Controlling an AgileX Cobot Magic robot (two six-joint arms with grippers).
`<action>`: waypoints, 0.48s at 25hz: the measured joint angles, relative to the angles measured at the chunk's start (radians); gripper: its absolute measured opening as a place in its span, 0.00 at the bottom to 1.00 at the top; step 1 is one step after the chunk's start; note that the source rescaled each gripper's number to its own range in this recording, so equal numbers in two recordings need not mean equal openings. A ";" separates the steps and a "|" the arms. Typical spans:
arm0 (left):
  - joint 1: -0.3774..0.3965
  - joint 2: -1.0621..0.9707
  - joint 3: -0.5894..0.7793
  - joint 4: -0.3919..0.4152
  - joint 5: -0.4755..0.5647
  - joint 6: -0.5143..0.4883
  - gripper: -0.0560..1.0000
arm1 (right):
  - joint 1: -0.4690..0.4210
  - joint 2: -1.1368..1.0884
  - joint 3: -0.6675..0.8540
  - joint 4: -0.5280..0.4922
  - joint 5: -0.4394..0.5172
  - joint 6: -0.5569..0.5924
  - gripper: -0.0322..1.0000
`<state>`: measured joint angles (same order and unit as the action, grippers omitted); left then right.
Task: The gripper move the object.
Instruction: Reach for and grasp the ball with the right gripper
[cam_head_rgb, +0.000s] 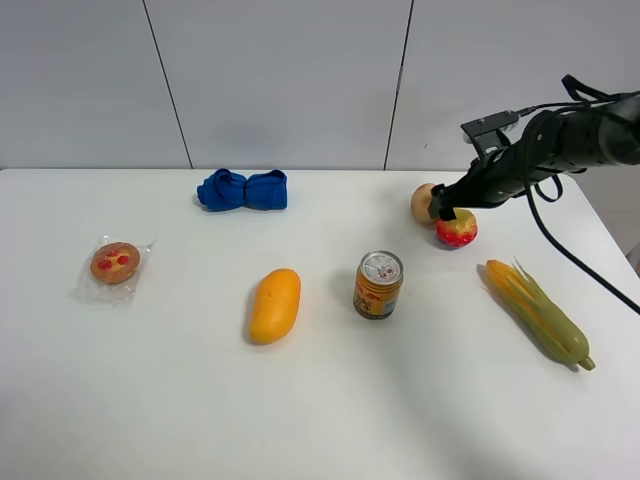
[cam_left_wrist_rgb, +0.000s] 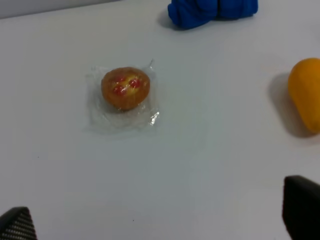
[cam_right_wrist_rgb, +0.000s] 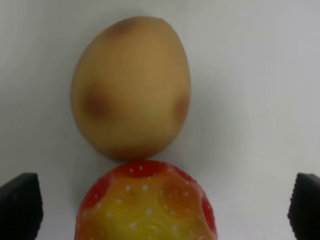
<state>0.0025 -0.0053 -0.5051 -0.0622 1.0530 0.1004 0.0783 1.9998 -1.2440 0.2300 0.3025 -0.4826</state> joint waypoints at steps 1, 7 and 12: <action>0.000 0.000 0.000 0.000 0.000 0.000 1.00 | 0.000 0.004 0.000 0.008 0.005 0.000 1.00; 0.000 0.000 0.000 0.000 0.000 0.000 1.00 | 0.000 0.071 0.000 0.026 0.019 0.006 1.00; 0.000 0.000 0.000 0.000 0.000 0.000 1.00 | 0.000 0.100 0.000 0.030 0.019 0.007 0.97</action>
<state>0.0025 -0.0053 -0.5051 -0.0622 1.0530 0.1004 0.0783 2.1003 -1.2440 0.2600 0.3215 -0.4757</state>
